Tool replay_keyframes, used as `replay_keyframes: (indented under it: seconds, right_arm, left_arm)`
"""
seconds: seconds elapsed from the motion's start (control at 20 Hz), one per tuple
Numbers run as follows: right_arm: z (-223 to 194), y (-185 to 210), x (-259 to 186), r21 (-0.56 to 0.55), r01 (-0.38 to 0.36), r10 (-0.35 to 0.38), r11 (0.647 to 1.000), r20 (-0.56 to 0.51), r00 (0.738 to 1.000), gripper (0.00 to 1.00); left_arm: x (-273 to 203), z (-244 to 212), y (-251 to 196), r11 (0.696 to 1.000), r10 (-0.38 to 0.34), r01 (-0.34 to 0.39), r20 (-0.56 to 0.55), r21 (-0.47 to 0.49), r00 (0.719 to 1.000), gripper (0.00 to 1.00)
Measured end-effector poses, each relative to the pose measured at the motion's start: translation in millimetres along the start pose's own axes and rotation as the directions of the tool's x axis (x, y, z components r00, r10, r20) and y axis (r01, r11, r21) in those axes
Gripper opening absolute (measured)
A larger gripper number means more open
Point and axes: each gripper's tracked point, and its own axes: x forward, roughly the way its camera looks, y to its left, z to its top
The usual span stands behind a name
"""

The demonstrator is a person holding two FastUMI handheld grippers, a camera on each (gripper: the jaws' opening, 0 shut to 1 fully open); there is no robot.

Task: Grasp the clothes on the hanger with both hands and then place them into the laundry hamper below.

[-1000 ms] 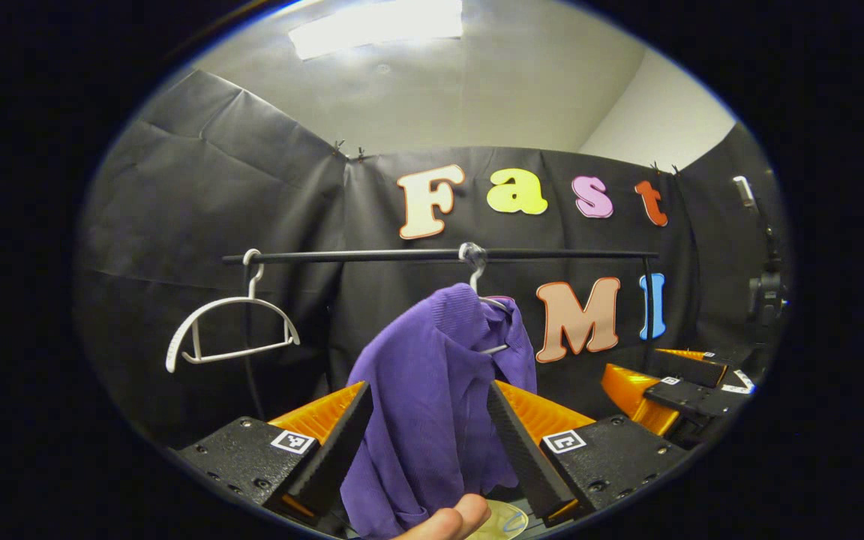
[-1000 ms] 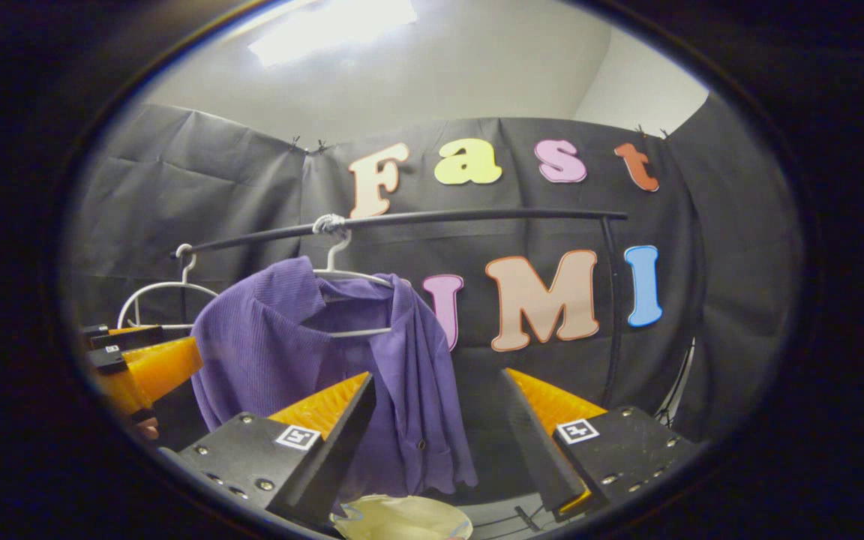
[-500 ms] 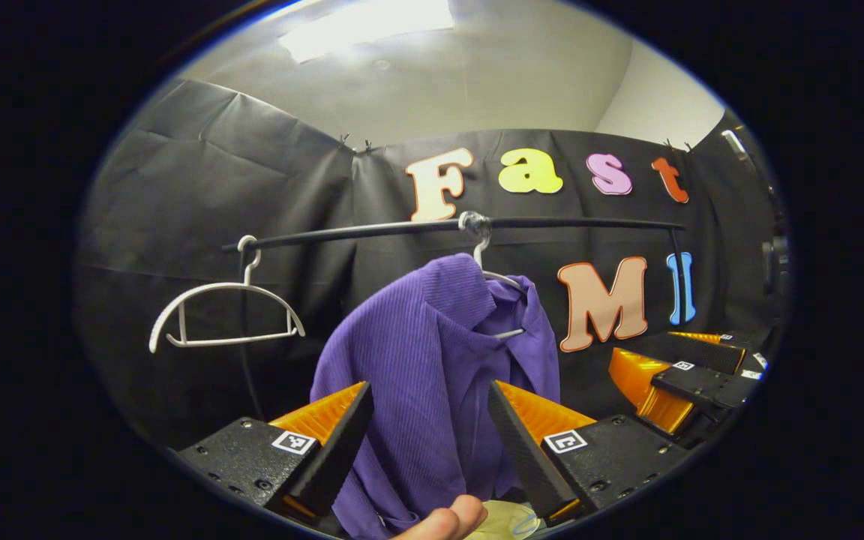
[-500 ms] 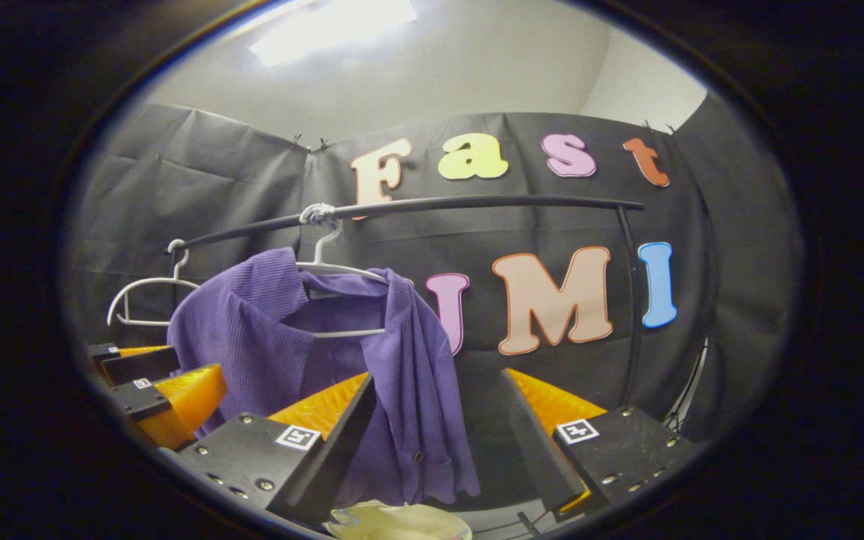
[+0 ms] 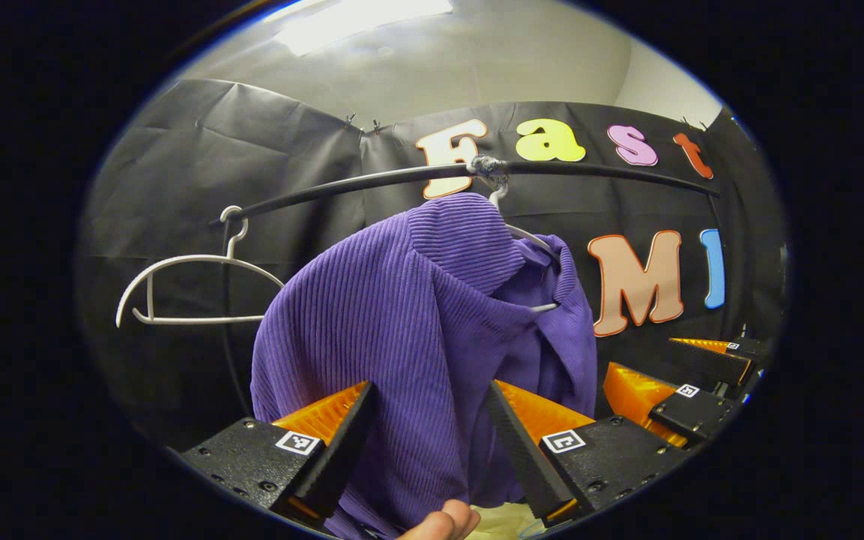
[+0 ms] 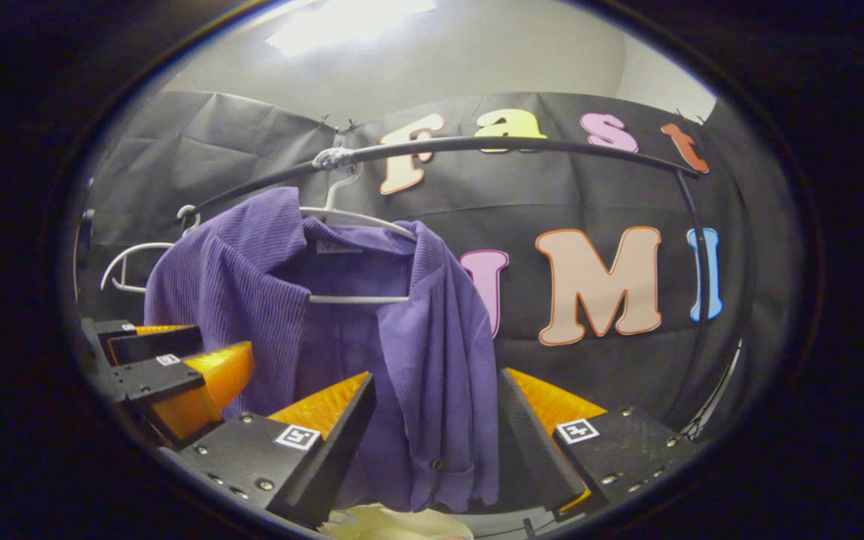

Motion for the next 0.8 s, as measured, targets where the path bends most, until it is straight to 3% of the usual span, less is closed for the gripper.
replay_keyframes:
  seconds: [0.25, 0.3, 0.35, 0.45, 0.6, 0.8]
  right_arm:
    - [-3, 20, 17, -0.002, -0.041, 0.041, 0.999, 0.028, 0.999, 0.99]
    - [-1, 20, 20, 0.001, -0.040, 0.040, 0.999, 0.038, 0.998, 0.94]
    - [0, 23, 24, -0.003, -0.048, 0.048, 0.999, 0.044, 0.998, 0.99]
    - [0, 30, 31, -0.023, -0.040, 0.041, 0.999, 0.048, 0.998, 0.98]
    - [-1, 26, 48, -0.078, 0.006, -0.002, 0.997, 0.053, 0.999, 0.99]
    - [-1, 21, 68, -0.082, 0.065, -0.061, 0.995, 0.056, 0.997, 0.99]
  left_arm:
    - [24, -2, 12, 1.000, 0.006, -0.006, 0.004, 0.030, 1.000, 0.67]
    - [29, -3, 17, 0.999, 0.011, -0.011, 0.002, 0.040, 1.000, 0.60]
    - [33, -3, 17, 0.999, 0.004, -0.004, 0.002, 0.051, 1.000, 0.48]
    - [36, -5, 19, 0.997, -0.025, 0.025, -0.010, 0.068, 1.000, 0.25]
    - [38, -5, 32, 0.993, -0.039, 0.040, -0.009, 0.112, 0.999, 0.06]
    - [30, -4, 28, 0.990, -0.135, 0.136, -0.043, 0.020, 0.990, 0.00]
